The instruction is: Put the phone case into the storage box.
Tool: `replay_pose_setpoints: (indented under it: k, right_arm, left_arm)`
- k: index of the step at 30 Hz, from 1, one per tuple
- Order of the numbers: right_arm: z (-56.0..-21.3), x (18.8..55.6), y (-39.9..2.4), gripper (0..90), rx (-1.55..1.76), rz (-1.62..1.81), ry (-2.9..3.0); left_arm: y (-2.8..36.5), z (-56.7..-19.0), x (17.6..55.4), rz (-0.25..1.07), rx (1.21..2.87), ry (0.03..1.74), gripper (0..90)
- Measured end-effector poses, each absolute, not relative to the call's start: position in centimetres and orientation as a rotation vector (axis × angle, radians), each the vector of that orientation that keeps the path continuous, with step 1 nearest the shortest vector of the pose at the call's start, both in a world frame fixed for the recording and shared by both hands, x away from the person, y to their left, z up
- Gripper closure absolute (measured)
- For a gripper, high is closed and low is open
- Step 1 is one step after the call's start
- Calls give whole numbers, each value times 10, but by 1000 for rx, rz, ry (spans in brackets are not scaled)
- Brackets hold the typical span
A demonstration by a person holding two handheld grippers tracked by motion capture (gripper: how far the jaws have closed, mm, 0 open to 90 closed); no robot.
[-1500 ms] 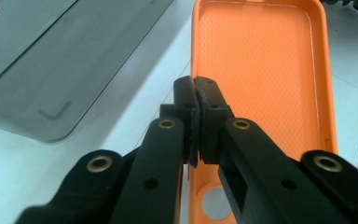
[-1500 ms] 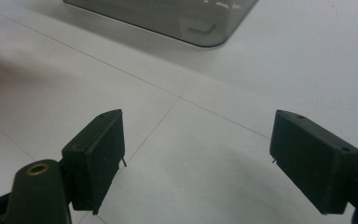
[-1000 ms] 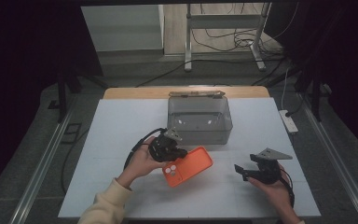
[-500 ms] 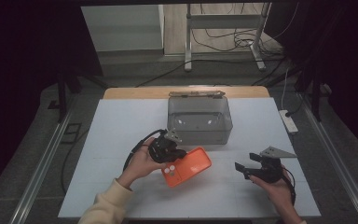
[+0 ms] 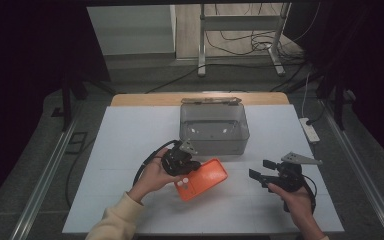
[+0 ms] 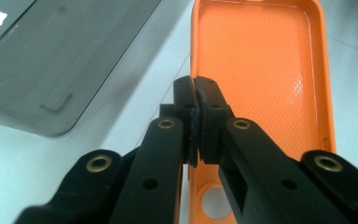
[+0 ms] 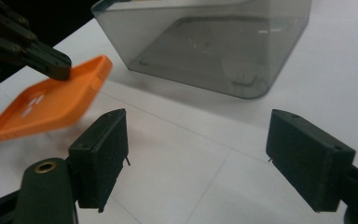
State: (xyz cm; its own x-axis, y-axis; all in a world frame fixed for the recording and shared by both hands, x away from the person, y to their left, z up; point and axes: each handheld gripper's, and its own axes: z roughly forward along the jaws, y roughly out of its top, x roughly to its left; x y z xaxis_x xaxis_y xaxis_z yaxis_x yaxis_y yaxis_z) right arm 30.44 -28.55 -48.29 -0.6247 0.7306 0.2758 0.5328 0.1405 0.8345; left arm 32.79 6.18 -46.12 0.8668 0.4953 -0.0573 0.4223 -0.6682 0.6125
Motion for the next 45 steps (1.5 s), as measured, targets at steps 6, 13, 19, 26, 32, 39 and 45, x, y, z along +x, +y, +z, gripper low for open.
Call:
replay_pose_setpoints:
  k: [6, 13, 19, 26, 32, 39, 45]
  right_arm:
    - [-471, 309, -272, 212, 1213, 1502, 2273]
    - [-460, 320, -248, 209, 1160, 1471, 2387]
    - [-457, 327, -234, 211, 1147, 1468, 2435]
    - [-460, 333, -225, 214, 1140, 1448, 2493]
    - [-459, 337, -217, 219, 1127, 1448, 2518]
    - [-457, 341, -206, 224, 1099, 1437, 2556]
    - [-460, 341, -202, 226, 1082, 1417, 2585]
  left_arm:
    - [61, -460, 327, 148, 2387, 657, 882]
    - [60, -461, 328, 154, 2391, 649, 881]
    - [59, -462, 328, 158, 2388, 653, 882]
    - [61, -459, 327, 164, 2375, 659, 881]
    - [65, -457, 327, 170, 2364, 668, 882]
    - [65, -457, 327, 174, 2360, 670, 881]
    - [62, -458, 326, 183, 2360, 663, 881]
